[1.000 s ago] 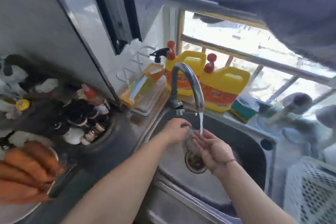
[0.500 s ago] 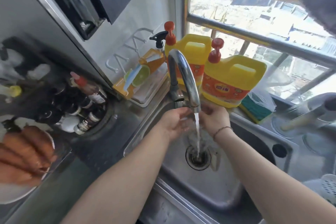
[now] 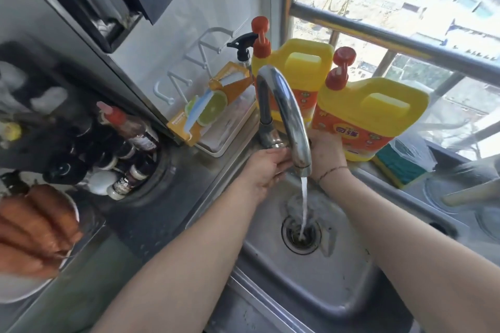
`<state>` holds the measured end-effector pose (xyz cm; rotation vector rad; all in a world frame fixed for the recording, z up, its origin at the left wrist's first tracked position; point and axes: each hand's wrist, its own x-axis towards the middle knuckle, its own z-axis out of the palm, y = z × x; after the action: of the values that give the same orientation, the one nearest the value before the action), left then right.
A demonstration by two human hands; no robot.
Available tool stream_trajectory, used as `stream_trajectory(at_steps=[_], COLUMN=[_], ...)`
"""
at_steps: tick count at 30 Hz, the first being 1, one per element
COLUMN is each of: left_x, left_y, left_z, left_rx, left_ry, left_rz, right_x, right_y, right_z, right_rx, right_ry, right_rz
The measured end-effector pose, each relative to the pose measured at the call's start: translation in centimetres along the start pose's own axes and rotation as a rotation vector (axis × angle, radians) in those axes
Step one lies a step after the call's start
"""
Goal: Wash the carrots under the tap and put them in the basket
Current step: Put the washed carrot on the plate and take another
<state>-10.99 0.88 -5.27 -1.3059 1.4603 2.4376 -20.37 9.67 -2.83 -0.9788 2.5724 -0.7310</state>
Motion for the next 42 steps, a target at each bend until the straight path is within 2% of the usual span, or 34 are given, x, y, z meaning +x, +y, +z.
stream_trajectory(at_steps=[3, 9, 13, 16, 21, 24, 27, 28, 30, 31, 32, 33, 34, 36, 39, 42], left_x=[0.0, -0.3, -0.3, -0.9, -2.6, -4.0, -5.6, -6.2, -7.7, -8.5, -9.1, -9.7, -10.2, -11.1, -12.7, -14.6], left_y=[0.3, 0.1, 0.8, 0.8, 0.0, -0.6, -2.1, -2.7, -3.8, -4.0, -4.3, -4.5, -4.7, -4.4, -3.4, -2.1], left_z=[0.0, -0.7, -1.2, -1.0, -1.4, -1.9, -2.9, -3.2, -4.0, -4.5, -5.1, -5.9, -6.8, -8.8, -12.3, -16.8], left_rx=[-0.010, 0.084, 0.223, 0.237, 0.224, 0.247, 0.370, 0.391, 0.420, 0.432, 0.441, 0.444, 0.435, 0.383, 0.285, 0.205], left_ry=[0.008, -0.041, -0.049, -0.034, -0.008, 0.002, -0.055, -0.089, -0.149, -0.163, -0.164, -0.158, -0.149, -0.121, -0.079, -0.025], left_rz=[0.010, 0.026, 0.041, 0.057, 0.031, 0.019, -0.086, -0.137, -0.214, -0.236, -0.247, -0.250, -0.243, -0.209, -0.144, -0.072], right_x=[1.4, 1.7, 2.3, 2.1, 0.1, -4.0, -8.3, -9.4, -11.8, -13.1, -13.9, -14.1, -14.2, -13.8, -12.4, -11.1], right_y=[-0.4, -0.1, -0.4, -0.5, 0.5, 2.1, 3.5, 4.3, 5.2, 4.8, 4.9, 4.8, 4.2, 1.1, -4.4, -10.9], right_z=[-0.7, -0.9, -0.8, -0.7, -0.9, -0.6, 0.6, 1.3, 3.0, 3.6, 4.6, 5.4, 5.9, 6.3, 7.0, 8.7], right_rx=[-0.139, -0.251, -0.219, -0.210, 0.026, 0.399, 0.890, 0.938, 0.797, 0.588, 0.271, 0.012, -0.050, 0.050, 0.005, 0.085], right_ry=[-0.091, -0.121, -0.139, -0.152, -0.088, 0.017, -0.214, -0.293, -0.364, -0.459, -0.496, -0.432, -0.385, -0.342, -0.354, -0.334], right_rz=[-0.020, -0.016, 0.047, 0.076, 0.064, 0.247, 0.516, 0.543, 0.635, 0.667, 0.636, 0.603, 0.543, 0.466, 0.309, 0.185])
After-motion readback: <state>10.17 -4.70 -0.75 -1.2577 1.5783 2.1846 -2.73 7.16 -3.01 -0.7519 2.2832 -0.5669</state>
